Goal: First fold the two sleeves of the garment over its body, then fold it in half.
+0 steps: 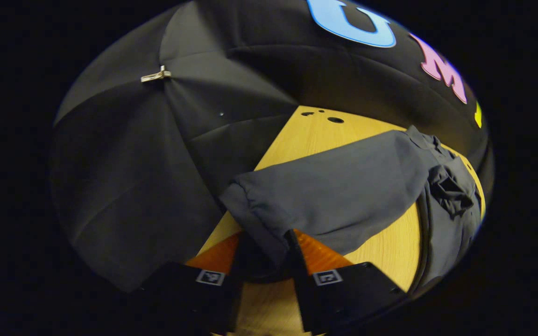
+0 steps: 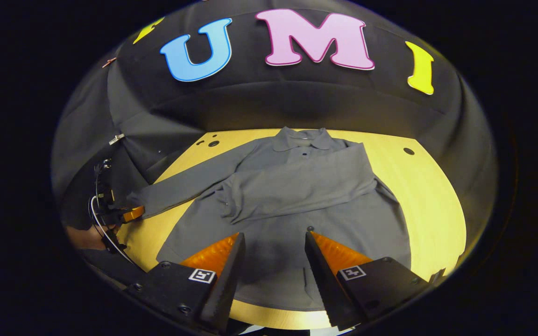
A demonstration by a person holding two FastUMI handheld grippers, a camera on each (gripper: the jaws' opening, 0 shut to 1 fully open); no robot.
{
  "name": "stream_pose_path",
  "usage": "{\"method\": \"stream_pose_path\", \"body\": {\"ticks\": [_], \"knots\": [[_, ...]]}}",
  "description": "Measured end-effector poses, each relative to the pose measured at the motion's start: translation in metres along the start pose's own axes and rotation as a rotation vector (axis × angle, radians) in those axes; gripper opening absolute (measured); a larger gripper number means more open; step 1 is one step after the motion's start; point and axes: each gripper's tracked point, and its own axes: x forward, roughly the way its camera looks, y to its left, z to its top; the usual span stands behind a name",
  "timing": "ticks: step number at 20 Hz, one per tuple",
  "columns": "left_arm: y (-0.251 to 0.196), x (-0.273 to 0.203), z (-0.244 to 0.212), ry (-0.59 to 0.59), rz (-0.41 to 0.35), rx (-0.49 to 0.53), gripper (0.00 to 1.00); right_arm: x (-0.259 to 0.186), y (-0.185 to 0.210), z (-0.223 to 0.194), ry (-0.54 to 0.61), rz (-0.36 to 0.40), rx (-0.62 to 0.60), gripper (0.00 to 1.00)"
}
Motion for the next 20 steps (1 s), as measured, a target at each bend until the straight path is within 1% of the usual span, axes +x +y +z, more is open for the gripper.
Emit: {"method": "stream_pose_path", "body": {"ticks": [2,3,4,7,9,11,14,15,16,17,20], "knots": [[-0.003,0.002,0.005,0.022,0.034,0.081,0.12,-0.004,-0.011,-0.002,-0.004,-0.012,0.005,0.8],[-0.006,0.004,0.007,0.023,0.05,0.104,0.07,-0.008,-0.016,-0.002,-0.008,-0.015,0.009,0.8],[-0.009,0.002,0.013,0.012,0.059,0.104,0.06,-0.011,-0.021,-0.002,-0.012,-0.017,0.012,0.8],[-0.017,-0.013,0.032,-0.028,0.078,0.039,0.06,-0.017,-0.039,0.001,-0.022,-0.026,0.025,0.81],[-0.021,-0.028,0.055,-0.079,0.084,0.002,0.06,-0.018,-0.053,0.001,-0.028,-0.033,0.032,0.8],[-0.034,-0.046,0.083,-0.143,0.065,-0.014,0.06,-0.021,-0.069,0.003,-0.037,-0.039,0.044,0.81],[-0.066,-0.075,0.128,-0.246,0.018,0.003,0.06,-0.025,-0.092,0.004,-0.054,-0.05,0.074,0.81],[-0.078,-0.083,0.138,-0.271,-0.001,0.012,0.06,-0.027,-0.101,0.006,-0.064,-0.054,0.083,0.8],[-0.092,-0.091,0.149,-0.293,-0.02,0.021,0.03,-0.027,-0.111,0.005,-0.069,-0.064,0.09,0.8],[-0.103,-0.098,0.158,-0.312,-0.036,0.031,0.06,-0.03,-0.12,0.003,-0.07,-0.072,0.099,0.8],[-0.146,-0.118,0.185,-0.366,-0.091,0.049,0.06,-0.037,-0.15,0.0,-0.078,-0.103,0.133,0.8]]}}
